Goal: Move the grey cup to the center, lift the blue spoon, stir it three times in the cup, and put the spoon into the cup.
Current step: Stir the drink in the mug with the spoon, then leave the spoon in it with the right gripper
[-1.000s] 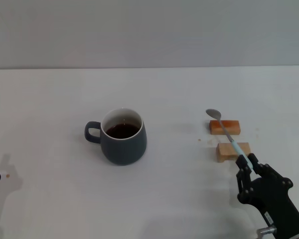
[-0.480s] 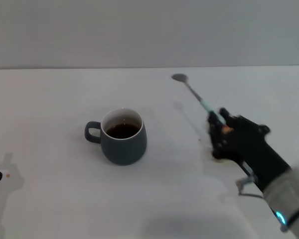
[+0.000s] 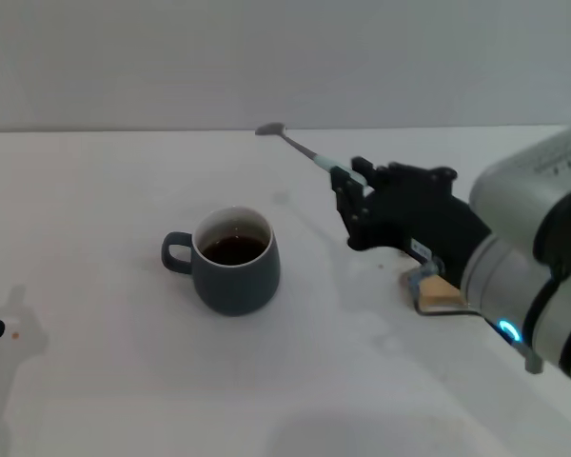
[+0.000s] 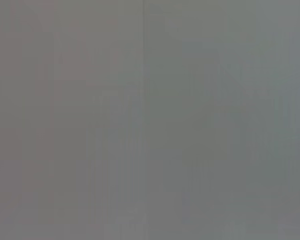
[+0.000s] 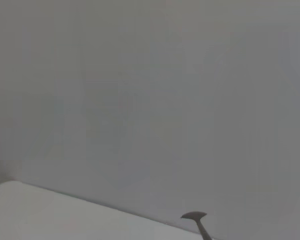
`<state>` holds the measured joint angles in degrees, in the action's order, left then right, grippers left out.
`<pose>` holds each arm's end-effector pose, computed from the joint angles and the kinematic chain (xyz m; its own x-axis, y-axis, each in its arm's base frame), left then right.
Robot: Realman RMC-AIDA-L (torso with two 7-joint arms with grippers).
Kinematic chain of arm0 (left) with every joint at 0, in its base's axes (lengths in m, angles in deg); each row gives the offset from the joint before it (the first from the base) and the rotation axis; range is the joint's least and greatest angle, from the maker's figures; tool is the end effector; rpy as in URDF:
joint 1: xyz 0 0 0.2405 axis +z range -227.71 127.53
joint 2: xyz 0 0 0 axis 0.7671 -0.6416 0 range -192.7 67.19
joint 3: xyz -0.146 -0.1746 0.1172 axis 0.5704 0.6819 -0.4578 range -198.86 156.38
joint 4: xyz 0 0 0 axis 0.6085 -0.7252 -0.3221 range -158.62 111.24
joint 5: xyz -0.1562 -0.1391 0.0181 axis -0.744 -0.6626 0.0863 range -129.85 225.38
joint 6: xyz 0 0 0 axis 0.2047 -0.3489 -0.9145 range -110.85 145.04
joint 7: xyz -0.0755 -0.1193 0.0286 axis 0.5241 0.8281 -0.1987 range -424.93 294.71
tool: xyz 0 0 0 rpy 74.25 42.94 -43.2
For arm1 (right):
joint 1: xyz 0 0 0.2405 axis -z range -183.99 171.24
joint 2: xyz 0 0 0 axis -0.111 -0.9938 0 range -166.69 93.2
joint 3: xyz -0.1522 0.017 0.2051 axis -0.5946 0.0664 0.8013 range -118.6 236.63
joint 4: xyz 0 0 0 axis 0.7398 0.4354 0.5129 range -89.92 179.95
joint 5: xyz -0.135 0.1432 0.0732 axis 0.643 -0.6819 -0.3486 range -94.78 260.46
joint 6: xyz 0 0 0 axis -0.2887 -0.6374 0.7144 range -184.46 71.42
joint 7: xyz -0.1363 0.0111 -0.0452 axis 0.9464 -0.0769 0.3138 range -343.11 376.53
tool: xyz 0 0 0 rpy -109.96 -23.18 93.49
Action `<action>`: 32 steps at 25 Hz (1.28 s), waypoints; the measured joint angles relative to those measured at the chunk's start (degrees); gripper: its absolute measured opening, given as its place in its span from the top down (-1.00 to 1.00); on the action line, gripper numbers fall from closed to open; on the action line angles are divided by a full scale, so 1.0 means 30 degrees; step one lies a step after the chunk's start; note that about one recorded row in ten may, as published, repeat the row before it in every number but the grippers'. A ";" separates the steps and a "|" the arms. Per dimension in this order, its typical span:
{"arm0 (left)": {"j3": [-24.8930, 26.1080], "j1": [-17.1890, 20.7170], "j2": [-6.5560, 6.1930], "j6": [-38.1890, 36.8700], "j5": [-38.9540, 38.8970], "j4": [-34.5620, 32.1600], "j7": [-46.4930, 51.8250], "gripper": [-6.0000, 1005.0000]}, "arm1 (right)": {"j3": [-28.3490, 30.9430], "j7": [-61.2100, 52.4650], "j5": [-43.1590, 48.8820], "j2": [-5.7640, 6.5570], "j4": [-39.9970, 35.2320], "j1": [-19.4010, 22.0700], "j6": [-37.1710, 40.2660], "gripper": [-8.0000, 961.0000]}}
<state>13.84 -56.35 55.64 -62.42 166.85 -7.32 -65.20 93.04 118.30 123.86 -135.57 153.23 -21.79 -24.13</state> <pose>-0.3680 0.2189 -0.0126 0.7325 -0.0606 0.6781 0.6797 0.0099 -0.7334 0.1004 0.2646 -0.0362 0.7784 -0.2445 -0.5782 -0.5996 -0.5623 -0.5694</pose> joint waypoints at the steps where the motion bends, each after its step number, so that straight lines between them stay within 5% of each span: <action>1: 0.0001 -0.0050 0.0000 0.0016 -0.0001 -0.0016 0.0000 0.99 | 0.0000 0.0000 0.0000 0.0000 0.0000 0.0000 0.0000 0.65; 3: -0.0014 -0.0178 -0.0003 0.0057 -0.0001 -0.0090 0.0000 0.99 | 0.0344 0.3023 -0.3080 0.0002 0.0937 -0.0671 0.0883 0.65; 4: -0.0038 -0.0256 -0.0002 0.0068 0.0002 -0.0140 0.0000 0.99 | 0.0585 0.4966 -0.4657 -0.0191 0.1417 -0.0957 0.1594 0.65; 5: -0.0055 -0.0291 -0.0003 0.0072 -0.0001 -0.0169 0.0000 0.99 | 0.1312 0.8796 -0.7315 -0.0917 0.2183 -0.1188 0.3082 0.65; 6: -0.0077 -0.0345 -0.0003 0.0077 0.0002 -0.0200 0.0000 0.99 | 0.1312 0.8796 -0.7315 -0.0917 0.2183 -0.1188 0.3082 0.65; 7: -0.0081 -0.0381 -0.0003 0.0082 -0.0001 -0.0204 0.0000 0.99 | 0.2353 1.2397 -0.9714 -0.1966 0.2606 -0.1135 0.4499 0.65; 8: -0.0081 -0.0444 -0.0004 0.0106 -0.0025 -0.0248 0.0000 0.99 | 0.2353 1.2397 -0.9714 -0.1966 0.2606 -0.1135 0.4499 0.65; 12: -0.0010 -0.0560 -0.0003 0.0130 -0.0061 -0.0373 0.0000 0.99 | 0.5044 1.8169 -1.3540 -0.4219 0.2696 -0.1081 0.7556 0.65; 15: -0.0005 -0.0613 -0.0003 0.0141 -0.0093 -0.0441 0.0000 0.99 | 0.6911 2.0532 -1.4949 -0.5408 0.2762 -0.2025 1.0327 0.65; 17: 0.0026 -0.0643 -0.0004 0.0158 -0.0110 -0.0536 0.0000 0.99 | 0.7312 2.0820 -1.5266 -0.5531 0.2804 -0.2534 1.1144 0.65; 20: 0.0047 -0.0681 -0.0003 0.0161 -0.0117 -0.0586 0.0000 0.99 | 0.8481 2.1100 -1.6145 -0.5578 0.2773 -0.5208 1.3946 0.65; 32: -0.0022 -0.0620 0.0028 0.0200 -0.0116 -0.0681 0.0000 0.99 | 0.8743 2.1183 -1.6571 -0.5818 0.2672 -0.7030 1.5256 0.65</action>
<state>13.78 -58.21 55.72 -61.82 166.50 -9.37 -65.20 119.27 181.85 74.15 -153.03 161.25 -42.88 21.64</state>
